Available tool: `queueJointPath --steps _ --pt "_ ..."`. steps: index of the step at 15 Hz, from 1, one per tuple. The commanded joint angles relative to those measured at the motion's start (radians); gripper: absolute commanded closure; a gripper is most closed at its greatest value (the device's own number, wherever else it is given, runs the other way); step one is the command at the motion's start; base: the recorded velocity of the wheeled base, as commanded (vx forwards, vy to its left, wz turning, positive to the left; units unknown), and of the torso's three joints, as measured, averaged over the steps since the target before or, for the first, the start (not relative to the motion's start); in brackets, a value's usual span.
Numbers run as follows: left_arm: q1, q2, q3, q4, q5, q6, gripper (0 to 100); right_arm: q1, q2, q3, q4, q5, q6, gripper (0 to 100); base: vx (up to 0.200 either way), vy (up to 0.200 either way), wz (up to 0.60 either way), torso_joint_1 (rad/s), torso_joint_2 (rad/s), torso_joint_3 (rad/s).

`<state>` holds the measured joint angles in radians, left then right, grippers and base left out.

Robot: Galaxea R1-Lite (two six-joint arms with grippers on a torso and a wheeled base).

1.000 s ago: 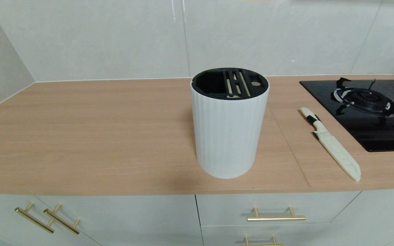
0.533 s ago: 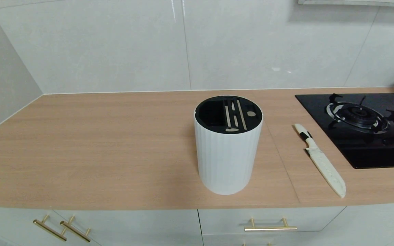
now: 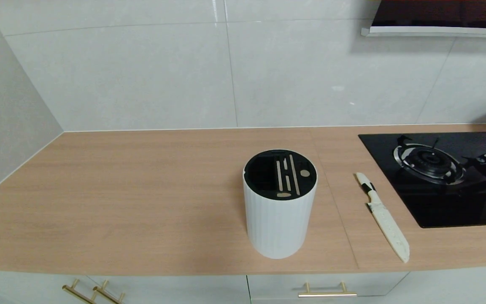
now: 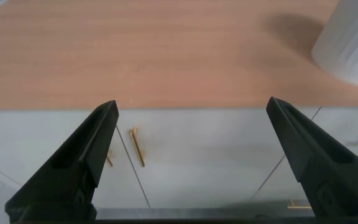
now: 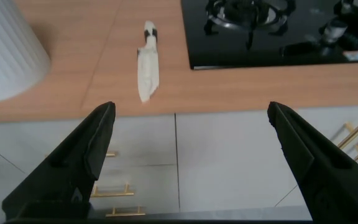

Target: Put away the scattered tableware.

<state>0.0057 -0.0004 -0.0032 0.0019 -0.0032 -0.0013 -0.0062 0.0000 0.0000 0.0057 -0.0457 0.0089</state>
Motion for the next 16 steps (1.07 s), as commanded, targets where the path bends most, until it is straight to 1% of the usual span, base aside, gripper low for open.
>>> queueJointPath --steps 1,7,14,16 --pt "0.0 0.0 0.0 0.0 0.0 0.0 0 0.0 0.002 0.0 0.0 0.0 0.0 0 0.0 0.0 0.0 0.256 -0.52 -0.266" --pt "0.0 0.0 0.0 0.0 0.0 0.0 0 0.0 0.0 0.0 0.0 0.0 0.002 0 0.0 0.0 0.0 0.19 -0.39 -0.193" --pt "0.0 0.0 0.0 0.0 0.0 0.0 0 0.0 0.002 0.0 0.0 0.001 -0.01 0 0.0 0.0 0.0 0.007 -0.02 -0.005" --pt "0.0 0.0 0.0 0.0 0.0 0.0 0 0.0 0.002 0.0 0.0 0.006 -0.056 0 0.0 0.0 0.0 0.0 0.0 0.0"
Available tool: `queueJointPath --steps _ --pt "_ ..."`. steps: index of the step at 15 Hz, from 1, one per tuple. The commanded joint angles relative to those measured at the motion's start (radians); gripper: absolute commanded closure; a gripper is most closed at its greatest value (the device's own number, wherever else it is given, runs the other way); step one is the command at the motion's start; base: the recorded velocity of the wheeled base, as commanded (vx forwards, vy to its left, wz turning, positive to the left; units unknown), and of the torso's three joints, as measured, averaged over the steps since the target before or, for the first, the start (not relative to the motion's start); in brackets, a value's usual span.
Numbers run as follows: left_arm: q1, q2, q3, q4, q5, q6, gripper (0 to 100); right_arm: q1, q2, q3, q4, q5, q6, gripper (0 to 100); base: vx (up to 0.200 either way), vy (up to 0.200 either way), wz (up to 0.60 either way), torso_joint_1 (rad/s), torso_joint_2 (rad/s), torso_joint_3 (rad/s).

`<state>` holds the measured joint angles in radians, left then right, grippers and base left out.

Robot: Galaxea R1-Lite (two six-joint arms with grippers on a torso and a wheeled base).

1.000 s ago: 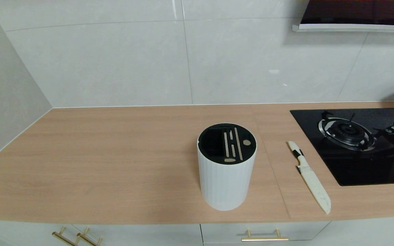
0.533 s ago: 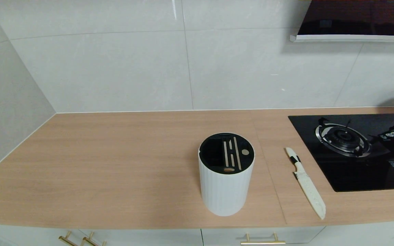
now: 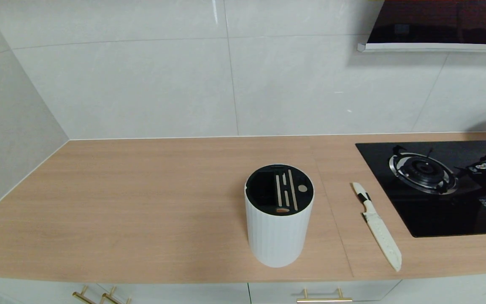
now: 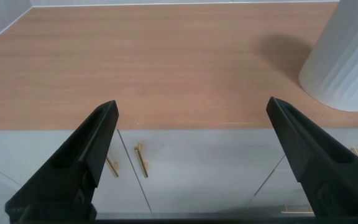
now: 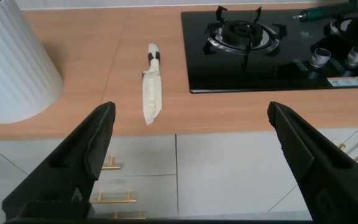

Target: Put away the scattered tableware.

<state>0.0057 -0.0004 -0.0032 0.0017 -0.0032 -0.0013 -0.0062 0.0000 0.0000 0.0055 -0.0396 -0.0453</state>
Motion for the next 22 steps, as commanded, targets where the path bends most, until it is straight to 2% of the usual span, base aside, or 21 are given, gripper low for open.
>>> queueJointPath --steps 1,4,5,6,8,10,11,13,15,19,22 --pt "0.0 0.0 0.0 0.0 0.0 0.0 0 0.0 0.002 0.0 -0.001 0.0 -0.005 0 0.0 0.0 0.0 0.0 0.0 0.0" --pt "0.0 0.0 0.0 0.0 0.0 0.0 0 0.0 0.035 -0.031 -0.007 0.004 -0.001 0 0.0 0.0 0.0 0.0 0.0 0.0" --pt "0.0 0.0 0.0 0.0 0.0 0.0 0 0.012 0.091 -0.133 -0.01 0.01 0.028 0 0.0 0.0 0.0 0.0 0.0 0.0" --pt "0.0 0.0 0.0 0.0 0.0 0.0 0 0.025 0.132 -0.178 -0.006 0.013 0.053 0 0.0 0.0 0.0 0.0 0.0 0.0" --pt "0.0 0.0 0.0 0.0 0.0 0.0 0 0.089 0.337 -0.273 -0.009 0.013 0.021 0 0.0 0.0 0.0 0.0 0.0 0.0" --pt "0.0 0.0 0.0 0.0 0.0 0.0 0 0.104 0.46 -0.333 -0.009 0.013 0.019 0 0.0 0.0 0.0 0.0 0.0 0.0" --pt "0.0 0.0 0.0 0.0 0.0 0.0 0 0.121 0.666 -0.414 -0.015 0.013 0.016 0 0.0 0.0 0.0 0.0 0.0 0.0" --pt "0.0 0.0 0.0 0.0 0.0 0.0 0 0.149 0.83 -0.474 -0.036 0.013 0.007 0 0.0 0.0 0.0 0.0 0.0 0.0" --pt "0.0 0.0 0.0 0.0 0.0 0.0 0 0.19 1.074 -0.54 -0.108 0.01 0.002 0 0.0 0.0 0.0 0.0 0.0 0.0" --pt "0.0 0.0 0.0 0.0 0.0 0.0 0 0.203 1.411 -0.607 -0.286 0.007 -0.004 0 0.0 0.0 0.0 0.0 0.0 0.0" --pt "0.0 0.0 0.0 0.0 0.0 0.0 0 0.212 1.577 -0.681 -0.292 0.003 -0.015 0 0.0 0.0 0.0 0.0 0.0 0.0"
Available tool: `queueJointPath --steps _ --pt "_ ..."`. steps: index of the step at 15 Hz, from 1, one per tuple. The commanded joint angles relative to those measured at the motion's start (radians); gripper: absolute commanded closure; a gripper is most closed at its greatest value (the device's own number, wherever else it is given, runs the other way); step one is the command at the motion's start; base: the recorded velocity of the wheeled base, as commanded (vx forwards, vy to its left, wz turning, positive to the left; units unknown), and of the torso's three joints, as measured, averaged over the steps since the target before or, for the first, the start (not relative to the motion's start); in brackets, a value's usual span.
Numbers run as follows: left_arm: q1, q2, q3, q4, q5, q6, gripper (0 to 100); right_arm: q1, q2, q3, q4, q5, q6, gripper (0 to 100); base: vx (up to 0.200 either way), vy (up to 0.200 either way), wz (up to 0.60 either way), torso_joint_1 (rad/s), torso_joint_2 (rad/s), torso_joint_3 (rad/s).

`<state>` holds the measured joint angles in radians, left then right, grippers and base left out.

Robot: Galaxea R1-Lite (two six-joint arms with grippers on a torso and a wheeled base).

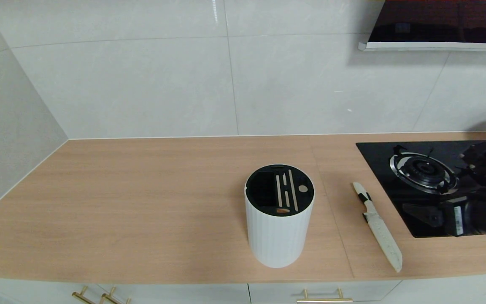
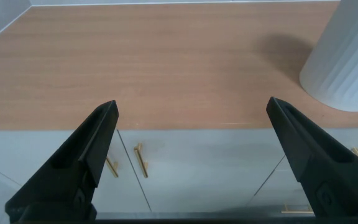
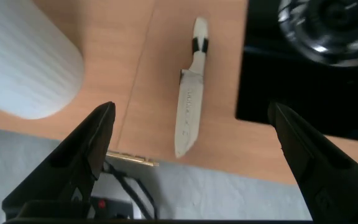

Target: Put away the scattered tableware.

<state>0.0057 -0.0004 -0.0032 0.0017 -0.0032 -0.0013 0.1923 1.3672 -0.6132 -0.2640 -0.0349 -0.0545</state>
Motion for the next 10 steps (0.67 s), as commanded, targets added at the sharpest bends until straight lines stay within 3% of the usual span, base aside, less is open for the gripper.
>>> queueJointPath --steps 1,6,8,10 --pt "0.0 0.0 0.0 0.0 0.0 0.0 0 0.012 0.254 -0.089 -0.029 -0.002 -0.007 0 0.0 0.0 0.0 0.0 0.0 0.0" --pt "0.0 0.0 0.0 0.0 0.0 0.001 0 0.002 0.46 -0.091 -0.132 0.004 -0.008 0 0.0 0.0 0.0 0.0 0.0 0.0" --pt "0.0 0.0 0.0 0.0 0.0 0.0 0 -0.037 0.536 -0.091 -0.244 0.01 -0.004 0 0.0 0.0 0.0 0.0 0.0 0.0" --pt "0.0 0.0 0.0 0.0 0.0 0.0 0 -0.062 0.569 -0.097 -0.268 0.021 -0.004 0 0.0 0.0 0.0 0.0 0.0 0.0"
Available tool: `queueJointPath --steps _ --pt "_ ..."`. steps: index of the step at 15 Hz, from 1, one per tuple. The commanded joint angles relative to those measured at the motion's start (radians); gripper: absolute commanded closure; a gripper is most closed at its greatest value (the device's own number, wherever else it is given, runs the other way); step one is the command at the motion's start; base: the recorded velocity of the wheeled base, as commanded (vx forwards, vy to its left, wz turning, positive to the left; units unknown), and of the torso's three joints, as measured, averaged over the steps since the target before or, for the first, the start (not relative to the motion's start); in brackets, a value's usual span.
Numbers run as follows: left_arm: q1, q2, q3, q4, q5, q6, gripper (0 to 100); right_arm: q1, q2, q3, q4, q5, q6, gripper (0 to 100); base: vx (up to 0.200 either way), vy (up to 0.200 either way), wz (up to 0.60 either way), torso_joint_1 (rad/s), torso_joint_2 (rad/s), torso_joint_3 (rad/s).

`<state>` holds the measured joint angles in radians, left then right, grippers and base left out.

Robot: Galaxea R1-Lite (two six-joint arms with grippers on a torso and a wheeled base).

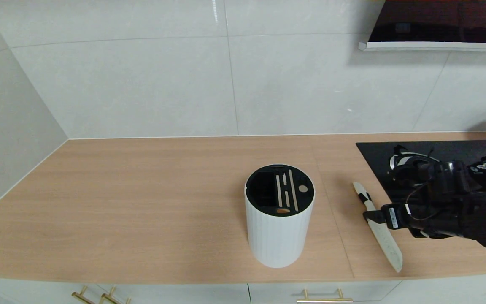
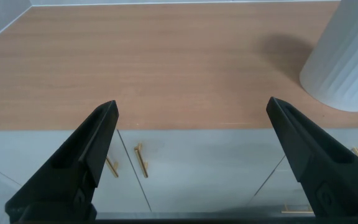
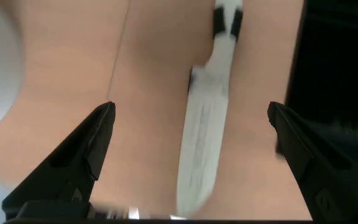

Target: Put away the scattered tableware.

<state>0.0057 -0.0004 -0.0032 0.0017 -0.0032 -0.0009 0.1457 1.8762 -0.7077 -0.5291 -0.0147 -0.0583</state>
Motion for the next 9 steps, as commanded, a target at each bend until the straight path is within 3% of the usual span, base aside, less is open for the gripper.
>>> queueJointPath --steps 1,9 --pt "0.0 0.0 0.0 0.0 0.0 -0.001 0 -0.017 0.08 -0.003 -0.006 0.041 0.0 0 0.0 0.0 0.0 0.0 0.0 0.0" --pt "0.0 0.0 0.0 0.0 0.0 -0.001 0 -0.017 0.219 -0.029 -0.134 0.03 -0.002 0 0.0 0.0 0.0 0.0 0.0 0.0"
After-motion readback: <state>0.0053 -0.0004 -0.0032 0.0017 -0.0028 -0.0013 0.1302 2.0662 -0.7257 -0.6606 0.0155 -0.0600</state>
